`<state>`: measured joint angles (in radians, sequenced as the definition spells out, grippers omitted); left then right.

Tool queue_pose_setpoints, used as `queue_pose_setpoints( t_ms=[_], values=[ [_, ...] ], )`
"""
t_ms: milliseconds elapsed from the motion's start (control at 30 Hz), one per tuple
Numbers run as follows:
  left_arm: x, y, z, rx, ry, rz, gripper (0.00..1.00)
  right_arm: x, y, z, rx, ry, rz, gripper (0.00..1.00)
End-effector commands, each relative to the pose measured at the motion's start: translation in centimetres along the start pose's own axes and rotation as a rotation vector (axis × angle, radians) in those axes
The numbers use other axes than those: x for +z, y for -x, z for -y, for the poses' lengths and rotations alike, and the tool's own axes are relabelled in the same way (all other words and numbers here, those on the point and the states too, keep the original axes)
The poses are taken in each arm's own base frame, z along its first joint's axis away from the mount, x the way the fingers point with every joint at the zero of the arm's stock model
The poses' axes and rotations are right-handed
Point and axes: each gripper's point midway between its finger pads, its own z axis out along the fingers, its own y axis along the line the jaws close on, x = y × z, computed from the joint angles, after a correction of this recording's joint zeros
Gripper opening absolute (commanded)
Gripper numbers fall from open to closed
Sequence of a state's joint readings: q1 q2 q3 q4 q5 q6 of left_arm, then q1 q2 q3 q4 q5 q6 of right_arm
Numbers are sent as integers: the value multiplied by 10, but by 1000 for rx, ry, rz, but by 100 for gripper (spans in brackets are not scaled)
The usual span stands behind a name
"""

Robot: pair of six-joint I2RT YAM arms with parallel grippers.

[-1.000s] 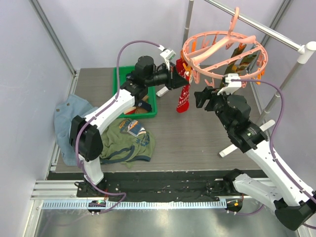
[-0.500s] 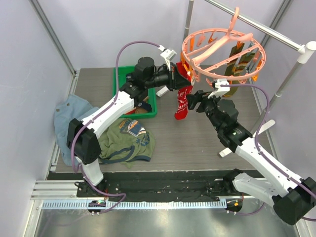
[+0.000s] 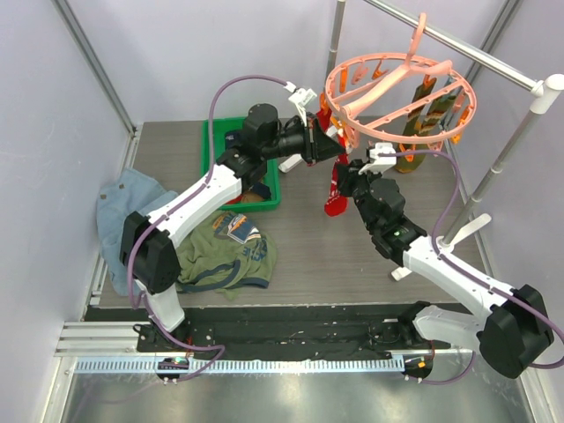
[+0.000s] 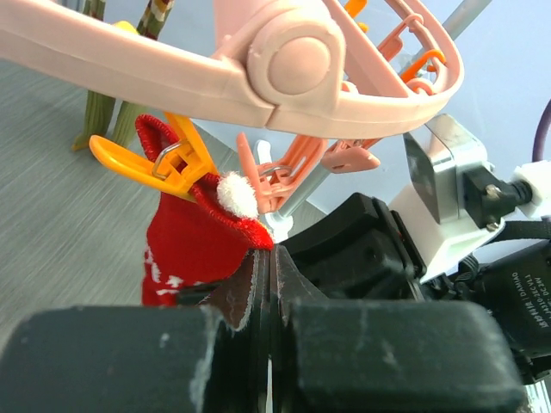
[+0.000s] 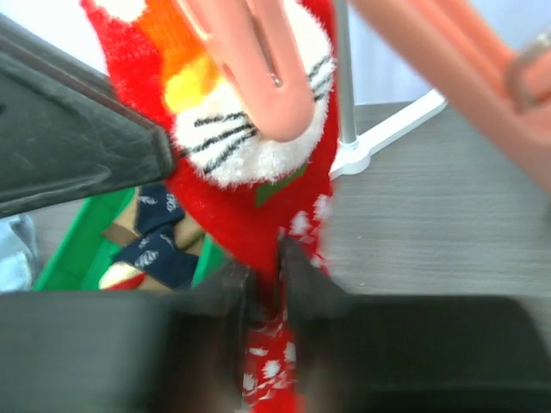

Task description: Remove the socks clipped to the hanger

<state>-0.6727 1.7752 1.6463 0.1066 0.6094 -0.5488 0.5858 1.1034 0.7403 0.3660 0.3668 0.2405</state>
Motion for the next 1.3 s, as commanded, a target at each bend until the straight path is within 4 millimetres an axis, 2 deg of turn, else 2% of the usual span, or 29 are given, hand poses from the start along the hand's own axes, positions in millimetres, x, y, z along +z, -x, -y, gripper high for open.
queue_pose_setpoints(
  t_ms=[0,67,100,167,200,300,533,767,900,1067,1267],
  values=[
    [-8,26,25,23,-45,81,0,4,28,4,30,-46,113,5],
    [-9,25,23,15,-34,76,0,3,28,5,21,-52,110,1],
    [-8,25,20,13,-18,79,6,1,31,5,20,-51,115,1],
    [-9,29,15,8,19,92,25,-2,29,7,16,-48,113,1],
    [-10,33,9,0,61,104,42,-4,32,6,16,-39,119,1],
    [-12,41,-3,-10,144,139,59,-6,29,0,10,2,111,1],
    [-18,62,-23,-2,288,212,63,-2,18,-7,3,41,80,1],
    [-18,87,-9,5,250,282,69,0,20,-15,18,70,67,1],
    [-16,89,-22,9,312,281,69,1,21,-18,23,77,60,1],
    [-15,104,-21,28,320,320,69,1,24,-21,39,87,65,1],
    [-9,100,-29,32,336,303,67,2,23,-23,53,96,57,1]
  ],
)
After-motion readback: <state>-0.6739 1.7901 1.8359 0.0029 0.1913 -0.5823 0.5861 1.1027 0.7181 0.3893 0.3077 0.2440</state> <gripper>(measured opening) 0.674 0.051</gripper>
